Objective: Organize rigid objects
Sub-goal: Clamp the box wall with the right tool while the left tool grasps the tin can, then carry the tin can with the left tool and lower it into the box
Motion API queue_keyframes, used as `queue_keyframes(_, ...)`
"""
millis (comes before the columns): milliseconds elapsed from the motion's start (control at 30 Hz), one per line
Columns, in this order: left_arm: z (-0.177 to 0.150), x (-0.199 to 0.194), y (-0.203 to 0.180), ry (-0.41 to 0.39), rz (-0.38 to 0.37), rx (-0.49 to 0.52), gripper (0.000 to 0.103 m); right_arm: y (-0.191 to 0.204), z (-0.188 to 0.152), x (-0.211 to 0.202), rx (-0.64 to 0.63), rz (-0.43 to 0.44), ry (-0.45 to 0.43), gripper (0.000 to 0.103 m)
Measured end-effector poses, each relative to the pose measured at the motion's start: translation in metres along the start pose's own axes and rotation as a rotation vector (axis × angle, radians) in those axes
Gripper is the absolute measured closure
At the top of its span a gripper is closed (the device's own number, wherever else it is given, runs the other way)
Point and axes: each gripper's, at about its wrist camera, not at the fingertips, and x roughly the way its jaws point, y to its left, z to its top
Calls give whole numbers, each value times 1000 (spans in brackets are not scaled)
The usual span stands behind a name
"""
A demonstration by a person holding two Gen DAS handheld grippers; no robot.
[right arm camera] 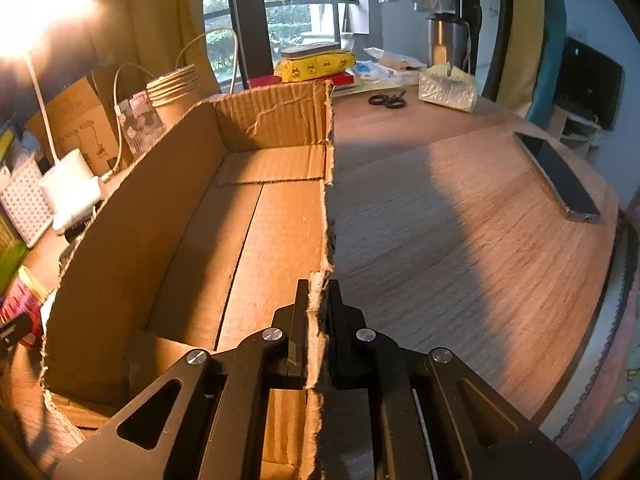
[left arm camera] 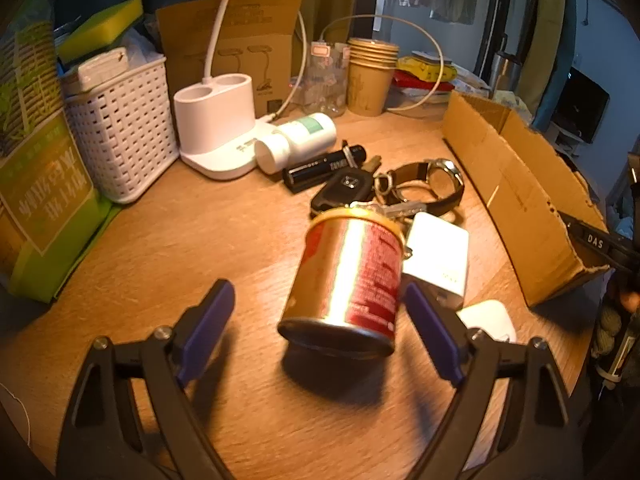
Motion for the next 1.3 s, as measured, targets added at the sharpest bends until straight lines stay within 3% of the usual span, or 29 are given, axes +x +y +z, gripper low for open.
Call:
queue_keyframes(100, 0, 0, 0, 4, -1, 7, 22, 4, 0, 1, -12, -13, 5, 96)
queue_keyframes(267, 1, -1, 1, -4, -14, 2, 22, 6, 6, 8, -25, -18, 58, 96)
queue_keyframes(400, 1, 0, 2, -2, -18, 8, 23, 9, 7, 10, -22, -25, 53, 96)
queue_keyframes(467, 0, 2, 3, 8, -26, 6, 27, 9, 6, 10, -26, -28, 52, 96)
queue_keyframes(533, 0, 6, 3, 23, -30, 7, 43, 9, 5, 10, -24, -24, 52, 96)
queue_keyframes(600, 0, 11, 2, 42, -32, 9, 47, 8, 5, 10, -27, -26, 51, 96)
queue_keyframes(900, 1, 10, 5, 45, -44, -14, 47, 6, 4, 8, -30, -17, 48, 95)
queue_keyframes(1067, 7, -6, -2, -3, -58, -16, 47, 6, 4, 8, -28, -13, 46, 95)
queue_keyframes(1300, 20, -29, -36, -66, -131, 28, 47, 8, 4, 7, -25, -2, 39, 95)
